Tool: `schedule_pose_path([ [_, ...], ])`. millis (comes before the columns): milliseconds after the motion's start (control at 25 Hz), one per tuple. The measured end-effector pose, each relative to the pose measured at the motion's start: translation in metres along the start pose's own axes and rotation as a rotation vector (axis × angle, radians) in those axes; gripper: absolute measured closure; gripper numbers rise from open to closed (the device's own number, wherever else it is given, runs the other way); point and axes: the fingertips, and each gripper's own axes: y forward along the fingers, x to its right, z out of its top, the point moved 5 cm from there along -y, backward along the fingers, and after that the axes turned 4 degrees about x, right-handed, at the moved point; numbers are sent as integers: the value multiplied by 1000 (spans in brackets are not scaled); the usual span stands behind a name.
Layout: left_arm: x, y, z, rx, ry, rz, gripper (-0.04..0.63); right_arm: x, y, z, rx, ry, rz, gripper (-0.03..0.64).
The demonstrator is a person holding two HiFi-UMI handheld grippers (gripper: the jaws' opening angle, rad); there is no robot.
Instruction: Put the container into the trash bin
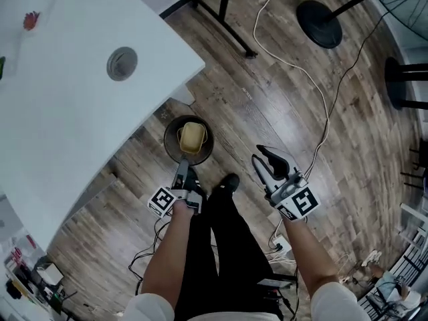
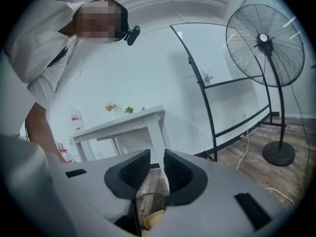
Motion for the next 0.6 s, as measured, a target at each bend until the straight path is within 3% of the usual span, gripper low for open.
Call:
schedule_pose_path([
  [120, 103, -3, 15, -133, 177, -248, 413, -15, -6, 61, 76, -13, -21, 512],
  [280, 222, -36, 29, -206, 482, -382, 439, -41, -25, 146, 178, -36, -40, 512],
  [440, 352, -77, 33, -198, 865, -581, 465, -69, -58, 228, 265, -99, -67, 512],
  [600, 454, -127, 45, -116, 1185, -696, 518, -107, -85, 293, 330, -182, -87, 523],
])
